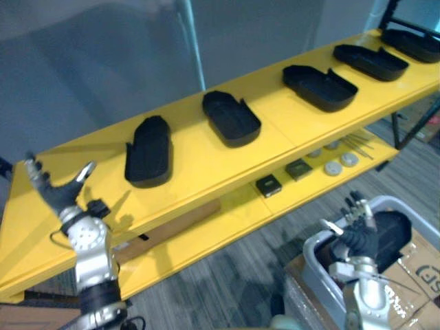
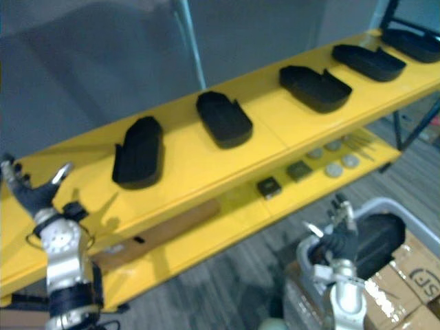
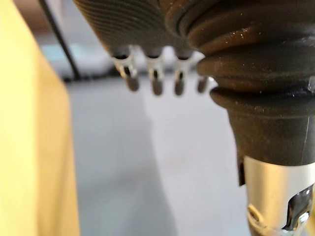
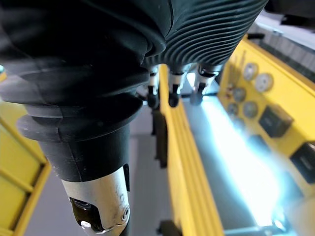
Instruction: Walk over and take plastic housings, then place them on the shelf
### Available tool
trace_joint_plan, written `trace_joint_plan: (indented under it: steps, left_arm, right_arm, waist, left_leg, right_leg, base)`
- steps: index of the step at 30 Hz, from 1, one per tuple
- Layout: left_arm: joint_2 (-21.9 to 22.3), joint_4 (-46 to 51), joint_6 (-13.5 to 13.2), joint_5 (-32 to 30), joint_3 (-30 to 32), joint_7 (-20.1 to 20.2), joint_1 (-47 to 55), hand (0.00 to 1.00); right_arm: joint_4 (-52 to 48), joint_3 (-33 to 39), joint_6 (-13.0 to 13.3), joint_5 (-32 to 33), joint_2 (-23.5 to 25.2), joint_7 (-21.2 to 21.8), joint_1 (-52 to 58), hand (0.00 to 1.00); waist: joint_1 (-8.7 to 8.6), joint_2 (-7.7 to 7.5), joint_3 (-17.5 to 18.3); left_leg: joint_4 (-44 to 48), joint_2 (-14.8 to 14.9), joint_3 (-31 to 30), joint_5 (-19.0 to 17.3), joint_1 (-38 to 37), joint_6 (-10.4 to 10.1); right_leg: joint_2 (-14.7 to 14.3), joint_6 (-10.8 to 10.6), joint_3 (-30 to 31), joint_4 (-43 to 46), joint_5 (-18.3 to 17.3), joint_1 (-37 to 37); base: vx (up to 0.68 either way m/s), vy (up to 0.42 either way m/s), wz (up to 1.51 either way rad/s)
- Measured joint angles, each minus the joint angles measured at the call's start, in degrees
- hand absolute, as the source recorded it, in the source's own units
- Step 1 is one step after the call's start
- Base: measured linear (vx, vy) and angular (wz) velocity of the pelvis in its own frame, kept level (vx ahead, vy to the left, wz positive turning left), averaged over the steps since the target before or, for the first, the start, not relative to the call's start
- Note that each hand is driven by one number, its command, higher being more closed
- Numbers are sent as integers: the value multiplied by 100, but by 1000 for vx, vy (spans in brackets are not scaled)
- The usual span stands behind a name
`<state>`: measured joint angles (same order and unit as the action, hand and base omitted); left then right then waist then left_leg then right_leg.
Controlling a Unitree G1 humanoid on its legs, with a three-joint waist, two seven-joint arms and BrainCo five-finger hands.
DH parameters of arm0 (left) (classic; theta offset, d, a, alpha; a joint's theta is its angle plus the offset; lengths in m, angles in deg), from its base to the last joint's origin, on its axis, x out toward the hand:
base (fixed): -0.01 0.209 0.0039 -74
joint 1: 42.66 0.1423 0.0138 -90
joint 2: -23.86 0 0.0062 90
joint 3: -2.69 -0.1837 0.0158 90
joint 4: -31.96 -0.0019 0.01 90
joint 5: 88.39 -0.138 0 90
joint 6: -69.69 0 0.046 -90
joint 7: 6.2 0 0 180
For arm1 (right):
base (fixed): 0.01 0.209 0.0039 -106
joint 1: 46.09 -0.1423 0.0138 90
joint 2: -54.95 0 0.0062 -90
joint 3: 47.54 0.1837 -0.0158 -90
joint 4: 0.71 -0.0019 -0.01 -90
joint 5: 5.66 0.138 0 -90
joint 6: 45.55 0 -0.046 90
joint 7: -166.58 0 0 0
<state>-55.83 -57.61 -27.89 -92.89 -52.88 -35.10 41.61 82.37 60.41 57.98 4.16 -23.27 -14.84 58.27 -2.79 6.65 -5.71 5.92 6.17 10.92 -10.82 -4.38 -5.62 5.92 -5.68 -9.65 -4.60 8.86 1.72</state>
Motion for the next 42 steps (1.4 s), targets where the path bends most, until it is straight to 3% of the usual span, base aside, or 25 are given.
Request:
trace_joint_plan:
  steps: [5,10,15,18,22,25,28,31,35,38,42]
  left_arm:
    - [178,518,-240,-332,987,-804,869,0]
    - [180,568,-385,-333,1301,-1333,1204,0]
    - [178,546,-493,-315,1490,-1677,1140,0]
    - [179,29,-533,-166,1479,-1773,865,0]
    - [180,-791,-620,256,1336,-1765,629,0]
    - [179,-1544,-667,459,1134,-1654,653,0]
    - [187,-2589,-658,698,782,-1236,807,0]
    - [311,-3461,-614,874,510,-781,863,0]
    - [425,-4755,-378,983,202,-51,917,0]
    - [420,-5128,-211,1049,-106,404,916,0]
    - [412,-5257,-190,1048,-677,893,850,0]
  right_arm:
    - [50,400,39,-158,-42,-489,-949,0]
    - [-399,535,183,-644,-59,-929,-1297,0]
    - [-829,1024,431,-846,-482,-1542,-2104,0]
    - [-850,902,522,-848,-838,-1753,-3003,0]
    - [-843,45,544,-840,-1210,-1856,-3985,0]
    - [-706,-839,544,-822,-1365,-1788,-4689,0]
    - [-209,-1778,541,-590,-1374,-1552,-5662,0]
    - [286,-2663,496,-460,-1298,-1297,-6346,0]
    - [897,-3606,388,-371,-658,-967,-7269,0]
    - [1409,-4083,353,-375,5,-781,-7682,0]
    - [2278,-4375,280,-372,996,-662,-8078,0]
  waist:
    - [399,-161,-127]
    - [474,-206,-150]
    - [450,-383,-336]
    - [502,-451,-773]
    - [522,-499,-1305]
    - [581,-535,-1515]
    - [606,-533,-1657]
    - [757,-545,-1766]
    - [877,-561,-1957]
    - [917,-539,-1980]
    - [1102,-493,-2007]
  left_leg:
    - [62,12,-181,-7,43,-5]
    - [54,13,-269,-3,59,-18]
    - [388,0,-467,1,614,-24]
    - [710,8,-572,3,900,-26]
    - [933,-98,-739,2,1132,-24]
    - [1091,-135,-813,-1,1359,-23]
    - [1287,-124,-890,-46,1575,-10]
    - [1399,-104,-910,-86,1670,-3]
    - [1502,-83,-931,-103,1799,13]
    - [1575,-47,-1040,-103,1945,9]
    - [1574,-13,-1040,-101,1957,6]
  right_leg:
    - [15,15,-181,-7,-6,-109]
    - [57,65,-322,-54,-94,-167]
    - [146,32,-455,107,-60,181]
    - [215,104,-473,665,-198,574]
    - [461,79,-553,1478,-571,964]
    - [554,88,-627,1727,-659,1157]
    - [572,89,-720,1768,-658,1234]
    - [569,89,-758,1785,-658,1262]
    - [540,78,-781,1759,-639,1293]
    - [496,89,-915,1675,-614,1293]
    - [464,91,-937,1627,-614,1274]
  base:
    - [-80,-35,22]
    - [-48,-15,10]
    - [-20,7,20]
    - [-60,12,11]
    - [-80,6,22]
    - [-75,-18,23]
    - [-50,-14,13]
    - [-20,-4,7]
    - [0,2,6]
    - [18,-12,14]
    - [23,-10,3]
